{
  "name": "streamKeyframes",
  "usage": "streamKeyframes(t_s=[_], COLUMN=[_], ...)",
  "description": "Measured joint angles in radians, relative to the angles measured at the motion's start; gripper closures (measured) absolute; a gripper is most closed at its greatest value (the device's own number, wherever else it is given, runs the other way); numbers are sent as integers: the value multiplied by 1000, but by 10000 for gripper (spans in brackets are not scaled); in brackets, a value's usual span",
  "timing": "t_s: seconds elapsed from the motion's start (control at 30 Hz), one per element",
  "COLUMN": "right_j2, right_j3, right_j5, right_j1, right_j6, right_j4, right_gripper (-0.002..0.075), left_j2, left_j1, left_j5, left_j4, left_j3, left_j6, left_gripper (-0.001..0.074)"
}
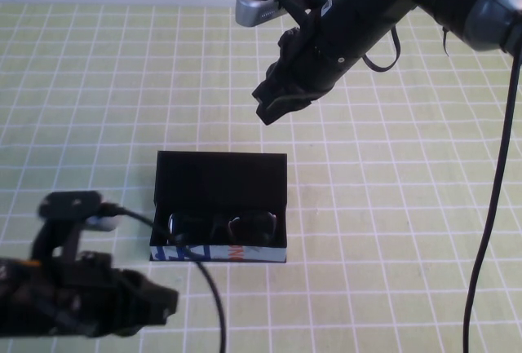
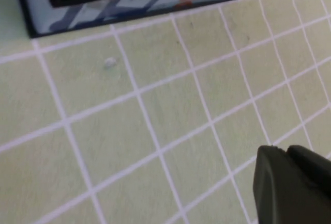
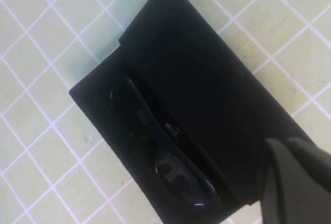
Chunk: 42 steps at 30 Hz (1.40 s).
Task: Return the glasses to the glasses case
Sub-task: Close the glasses case
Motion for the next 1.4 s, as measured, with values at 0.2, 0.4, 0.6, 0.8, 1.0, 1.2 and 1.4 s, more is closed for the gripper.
streamKeyframes(t_s=[0.2,0.4,0.6,0.8,1.0,1.2,1.4], right_j2=[0,0,0,50,169,306,410], right_j3=[0,0,0,-17,-144,-300,-396], right_j5=[0,-53,-86,-117,-112,-53,-41], right_j1=[0,-1,-1,-1,-1,-1,-1], right_j6=[15,65,87,93,116,135,166], right_j4=[-14,-63,-76,-75,-75,-75,-75], right_gripper=[737,737,737,737,737,737,737], left_j2=[261,442,519,541,555,558,558], left_j1=[0,0,0,0,0,0,0], left_j5=[-57,-64,-72,-98,-115,-115,-115], left_j4=[-377,-530,-599,-635,-700,-709,-710], left_j3=[-46,-124,-149,-149,-149,-149,-149], left_j6=[435,629,729,787,870,887,890], left_gripper=[737,737,737,737,737,737,737])
